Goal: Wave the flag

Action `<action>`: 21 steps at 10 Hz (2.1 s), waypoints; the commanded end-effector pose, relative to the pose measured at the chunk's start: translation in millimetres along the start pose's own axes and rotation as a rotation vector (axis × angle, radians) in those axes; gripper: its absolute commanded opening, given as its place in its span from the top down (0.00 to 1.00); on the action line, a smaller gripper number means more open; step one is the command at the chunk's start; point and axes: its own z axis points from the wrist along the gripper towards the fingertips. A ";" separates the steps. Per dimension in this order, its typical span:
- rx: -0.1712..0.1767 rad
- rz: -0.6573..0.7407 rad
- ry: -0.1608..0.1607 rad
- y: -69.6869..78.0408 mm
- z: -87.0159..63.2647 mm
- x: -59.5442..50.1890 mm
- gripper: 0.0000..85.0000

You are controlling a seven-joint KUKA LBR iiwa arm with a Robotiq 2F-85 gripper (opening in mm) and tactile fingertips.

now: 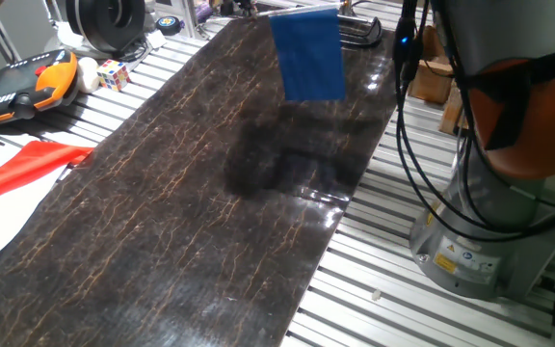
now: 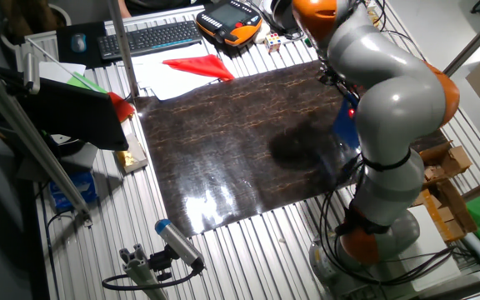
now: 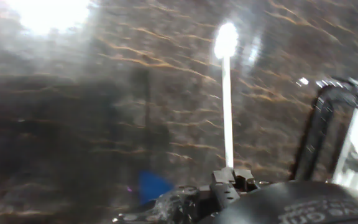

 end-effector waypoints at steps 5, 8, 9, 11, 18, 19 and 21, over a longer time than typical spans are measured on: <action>-0.424 0.548 0.062 48.9 -24.3 -17.4 0.90; -0.545 0.882 0.047 85.6 -31.4 -23.8 0.89; -0.577 0.973 0.048 92.6 -31.1 -24.9 0.87; -0.666 1.179 0.063 99.7 -31.8 -25.1 0.93; -0.791 1.461 0.088 104.0 -31.9 -25.2 0.98; -0.783 1.451 0.071 104.3 -30.6 -27.9 0.98; -0.812 1.502 0.027 105.3 -25.0 -40.8 0.97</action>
